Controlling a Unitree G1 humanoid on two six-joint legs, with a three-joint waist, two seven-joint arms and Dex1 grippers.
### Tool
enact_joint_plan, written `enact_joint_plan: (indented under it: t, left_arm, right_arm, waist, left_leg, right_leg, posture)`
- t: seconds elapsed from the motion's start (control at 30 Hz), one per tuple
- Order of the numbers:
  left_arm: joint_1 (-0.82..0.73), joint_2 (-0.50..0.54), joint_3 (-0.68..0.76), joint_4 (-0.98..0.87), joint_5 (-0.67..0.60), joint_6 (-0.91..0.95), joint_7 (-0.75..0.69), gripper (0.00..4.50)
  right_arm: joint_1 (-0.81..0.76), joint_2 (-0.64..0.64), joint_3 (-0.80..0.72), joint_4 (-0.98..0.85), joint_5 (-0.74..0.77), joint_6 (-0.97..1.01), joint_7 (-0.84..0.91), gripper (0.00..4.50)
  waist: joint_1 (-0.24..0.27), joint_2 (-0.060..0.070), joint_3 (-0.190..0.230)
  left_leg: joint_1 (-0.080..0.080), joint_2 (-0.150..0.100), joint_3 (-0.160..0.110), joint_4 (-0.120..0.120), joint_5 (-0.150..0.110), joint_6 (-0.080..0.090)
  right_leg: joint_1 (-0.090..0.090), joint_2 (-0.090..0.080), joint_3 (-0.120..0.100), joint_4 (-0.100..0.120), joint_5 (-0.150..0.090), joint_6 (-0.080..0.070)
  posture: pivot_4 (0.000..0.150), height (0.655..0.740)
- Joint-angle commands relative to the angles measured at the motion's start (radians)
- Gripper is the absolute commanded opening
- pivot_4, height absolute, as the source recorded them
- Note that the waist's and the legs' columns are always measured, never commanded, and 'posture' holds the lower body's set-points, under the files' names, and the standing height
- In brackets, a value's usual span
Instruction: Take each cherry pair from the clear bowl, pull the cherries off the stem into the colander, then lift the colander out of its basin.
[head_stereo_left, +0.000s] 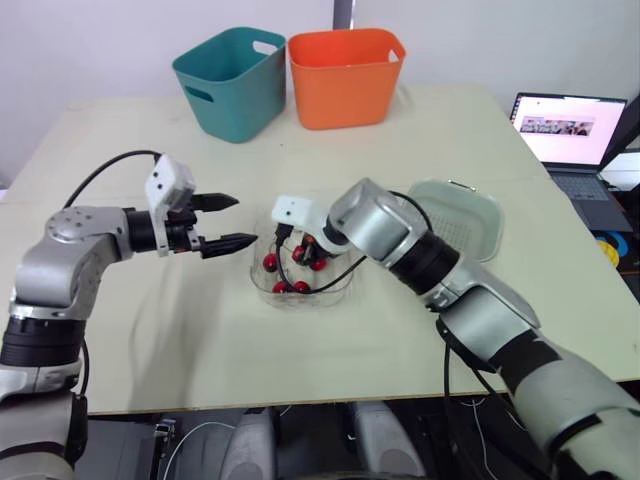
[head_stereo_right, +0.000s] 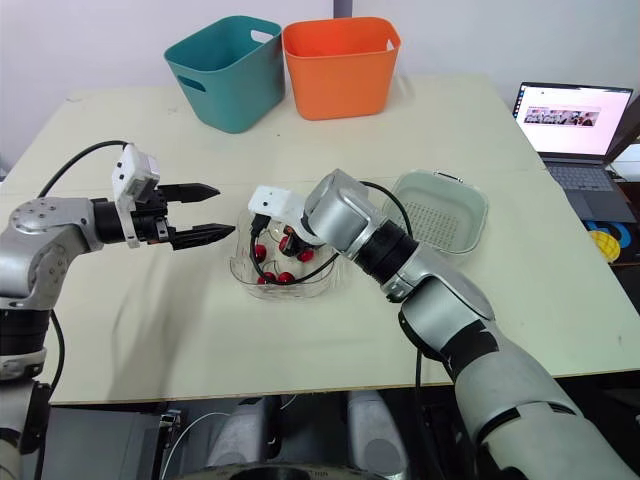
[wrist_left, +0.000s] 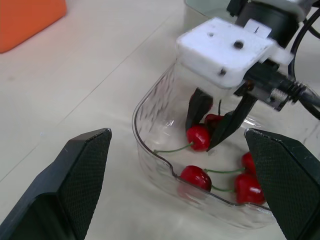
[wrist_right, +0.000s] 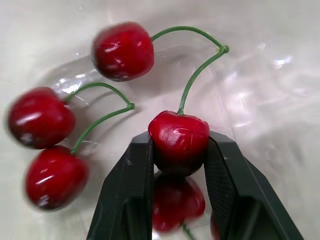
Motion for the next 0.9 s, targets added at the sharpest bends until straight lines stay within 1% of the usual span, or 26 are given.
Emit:
enact_joint_plan:
  t: [0.03, 0.17, 0.3, 0.4, 0.5, 0.53, 0.63, 0.77, 0.9]
  left_arm:
    - [-0.046, 0.032, 0.033, 0.018, 0.003, -0.020, -0.014, 4.50]
    - [-0.095, 0.043, 0.053, 0.060, -0.023, 0.009, -0.024, 4.50]
    - [-0.176, 0.047, 0.093, 0.098, -0.090, 0.095, -0.037, 4.50]
    - [-0.250, 0.053, 0.110, 0.140, -0.131, 0.152, -0.056, 4.50]
    - [-0.331, 0.060, 0.112, 0.187, -0.171, 0.211, -0.092, 4.50]
    - [-0.366, 0.060, 0.107, 0.210, -0.177, 0.223, -0.104, 4.50]
    - [-0.453, 0.063, 0.088, 0.268, -0.180, 0.240, -0.152, 4.50]
    - [-0.558, 0.066, 0.057, 0.331, -0.176, 0.275, -0.223, 4.50]
    - [-0.663, 0.047, -0.015, 0.416, -0.120, 0.248, -0.297, 4.50]
  right_arm:
    - [-0.050, -0.047, -0.075, -0.092, 0.034, 0.043, 0.013, 1.20]
    - [-0.046, -0.121, -0.122, -0.201, 0.073, 0.102, 0.014, 1.20]
    - [-0.017, -0.207, -0.193, -0.327, 0.101, 0.060, -0.002, 1.20]
    - [0.024, -0.252, -0.268, -0.422, 0.115, -0.094, -0.016, 1.20]
    - [0.068, -0.274, -0.335, -0.481, 0.105, -0.335, -0.057, 1.20]
    - [0.080, -0.282, -0.350, -0.496, 0.097, -0.404, -0.074, 1.20]
    - [0.099, -0.297, -0.365, -0.513, 0.059, -0.557, -0.117, 1.20]
    - [0.103, -0.316, -0.366, -0.490, -0.008, -0.723, -0.166, 1.20]
    - [0.092, -0.318, -0.366, -0.459, -0.068, -0.804, -0.214, 1.20]
  waist:
    - [0.000, 0.000, 0.000]
    - [0.001, 0.000, 0.000]
    - [0.000, 0.000, 0.000]
    - [0.000, 0.000, 0.000]
    - [-0.002, 0.000, 0.000]
    - [-0.002, 0.000, 0.000]
    - [-0.001, 0.000, 0.000]
    - [0.000, 0.000, 0.000]
    - [0.000, 0.000, 0.000]
  left_leg:
    - [0.000, 0.000, 0.000, 0.000, 0.000, 0.000]
    - [0.000, 0.000, 0.000, 0.000, 0.000, 0.000]
    - [0.000, 0.000, 0.000, 0.000, 0.000, 0.000]
    - [-0.001, 0.000, -0.001, 0.000, 0.000, 0.000]
    - [0.000, 0.000, 0.000, 0.000, 0.000, 0.000]
    - [0.000, 0.000, 0.000, 0.000, 0.000, 0.000]
    - [0.000, 0.000, 0.000, 0.000, 0.000, 0.000]
    - [0.000, 0.000, 0.000, 0.000, 0.000, 0.000]
    - [0.000, 0.000, 0.000, 0.000, 0.000, 0.000]
  right_leg:
    - [0.000, 0.000, 0.000, 0.000, 0.000, 0.000]
    - [0.000, 0.000, 0.000, 0.000, 0.000, 0.000]
    - [0.000, 0.000, -0.001, 0.000, 0.000, 0.000]
    - [0.000, 0.000, -0.001, -0.001, 0.000, 0.000]
    - [0.000, 0.000, -0.001, -0.001, 0.000, 0.001]
    - [0.000, 0.000, -0.001, -0.001, -0.002, 0.003]
    - [0.000, 0.000, -0.001, -0.001, -0.002, 0.003]
    - [0.000, 0.000, -0.001, 0.000, -0.002, 0.003]
    - [0.000, 0.000, -0.001, -0.001, -0.002, 0.003]
  posture:
    - [0.150, 0.7400]
    - [0.150, 0.7400]
    - [0.150, 0.7400]
    - [0.150, 0.7400]
    - [0.150, 0.7400]
    - [0.150, 0.7400]
    - [0.150, 0.7400]
    - [0.150, 0.7400]
    - [0.150, 0.7400]
